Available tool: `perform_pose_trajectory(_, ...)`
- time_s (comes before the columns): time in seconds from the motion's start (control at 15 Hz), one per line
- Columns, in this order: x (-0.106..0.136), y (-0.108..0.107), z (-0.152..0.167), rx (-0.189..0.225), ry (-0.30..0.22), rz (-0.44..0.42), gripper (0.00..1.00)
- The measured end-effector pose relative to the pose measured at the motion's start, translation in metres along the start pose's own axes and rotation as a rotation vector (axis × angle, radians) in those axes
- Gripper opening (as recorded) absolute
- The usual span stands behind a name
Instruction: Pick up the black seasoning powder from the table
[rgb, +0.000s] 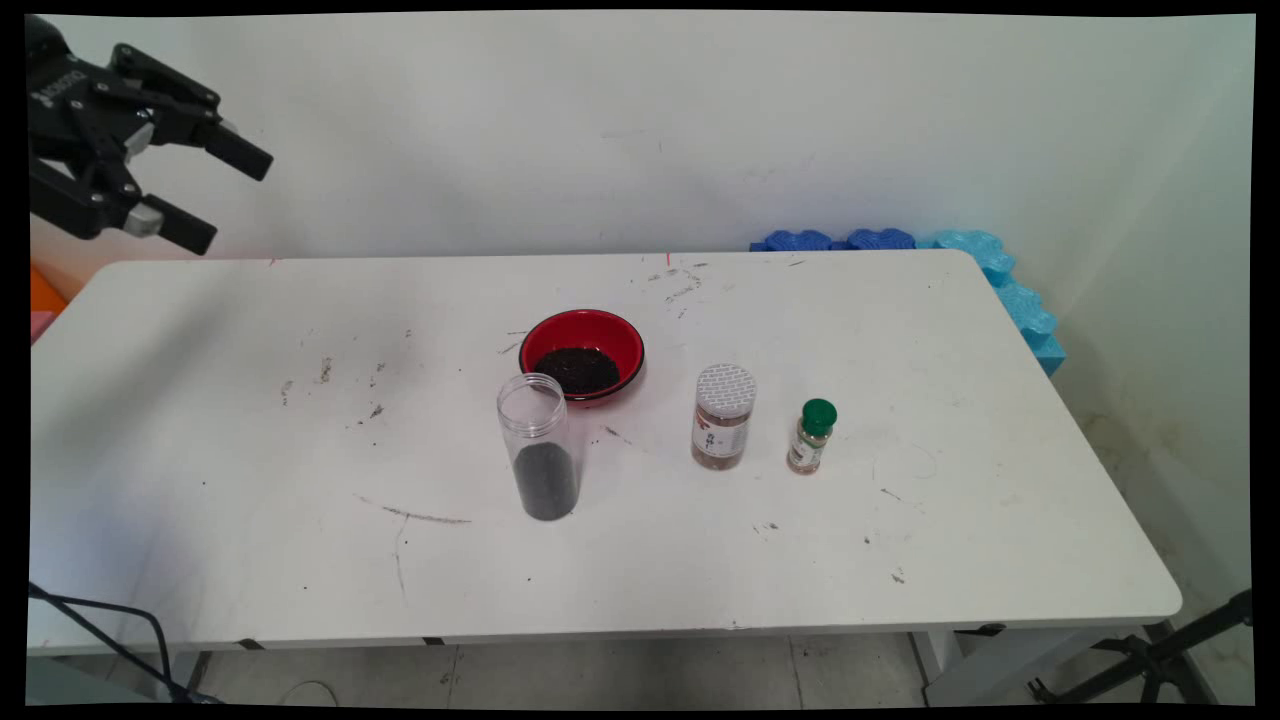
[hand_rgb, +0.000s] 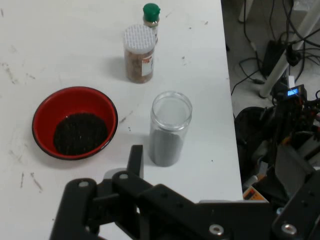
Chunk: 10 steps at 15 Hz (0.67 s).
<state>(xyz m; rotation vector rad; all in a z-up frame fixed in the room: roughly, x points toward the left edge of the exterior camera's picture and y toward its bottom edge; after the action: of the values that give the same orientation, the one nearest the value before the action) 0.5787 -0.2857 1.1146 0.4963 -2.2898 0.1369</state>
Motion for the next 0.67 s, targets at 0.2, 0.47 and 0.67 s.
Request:
perform_pose_trajectory(0.2, -0.004, 0.000, 0.000, 0.001, -0.011, -0.008, 1.00)
perform_pose_trajectory(0.47, -0.010, -0.001, -0.001, 0.003, -0.022, -0.016, 1.00)
perform_pose_trajectory(0.67, -0.014, 0.000, -0.001, 0.005, -0.029, -0.020, 1.00)
